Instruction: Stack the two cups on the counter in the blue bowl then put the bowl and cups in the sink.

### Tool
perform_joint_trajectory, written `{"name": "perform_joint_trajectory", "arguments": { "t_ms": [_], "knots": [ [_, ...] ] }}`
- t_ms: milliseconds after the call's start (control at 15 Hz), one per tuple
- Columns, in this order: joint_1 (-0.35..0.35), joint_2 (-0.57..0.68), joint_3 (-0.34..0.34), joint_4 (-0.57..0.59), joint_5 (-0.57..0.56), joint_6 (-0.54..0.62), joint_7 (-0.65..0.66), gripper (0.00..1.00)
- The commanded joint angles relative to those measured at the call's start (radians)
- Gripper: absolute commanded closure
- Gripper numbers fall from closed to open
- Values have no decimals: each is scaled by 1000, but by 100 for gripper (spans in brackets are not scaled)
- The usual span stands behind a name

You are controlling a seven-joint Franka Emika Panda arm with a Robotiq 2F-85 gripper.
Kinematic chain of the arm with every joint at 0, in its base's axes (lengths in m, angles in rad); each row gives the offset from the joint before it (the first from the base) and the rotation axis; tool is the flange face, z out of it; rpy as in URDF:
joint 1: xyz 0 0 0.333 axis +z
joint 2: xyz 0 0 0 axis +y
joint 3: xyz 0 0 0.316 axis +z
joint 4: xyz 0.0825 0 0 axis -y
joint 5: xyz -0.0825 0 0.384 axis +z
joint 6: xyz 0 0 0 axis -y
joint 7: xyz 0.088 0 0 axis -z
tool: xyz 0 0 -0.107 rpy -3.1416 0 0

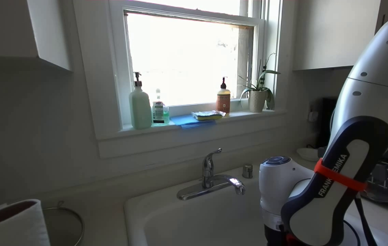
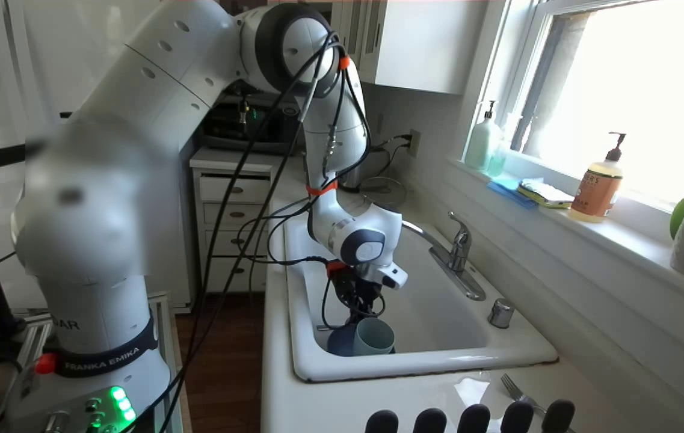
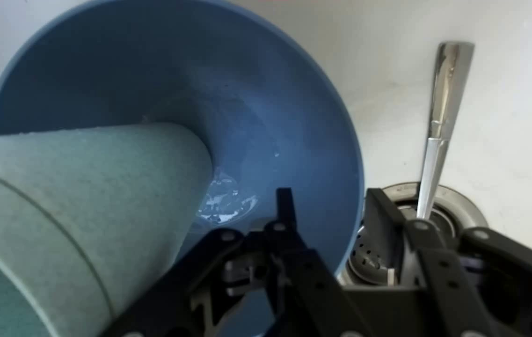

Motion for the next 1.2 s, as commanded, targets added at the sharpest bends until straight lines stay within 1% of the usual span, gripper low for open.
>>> {"name": "perform_joint_trajectory", "arguments": {
  "t_ms": [0, 200, 267, 467, 667, 800, 1133],
  "knots": [
    [-5, 9, 5, 18, 31, -6, -36, 23],
    [-20, -9, 27, 8, 52, -17, -52, 3],
    [-29, -20, 39, 2, 64, -20, -67, 0],
    [-60, -47, 83, -7, 110, -38, -108, 0],
    [-80, -71, 111, -10, 148, -49, -135, 0],
    [-74, -95, 105, -18, 150, -49, -134, 0],
    [-74, -186, 108, -34, 160, -115, -130, 0]
  ]
}}
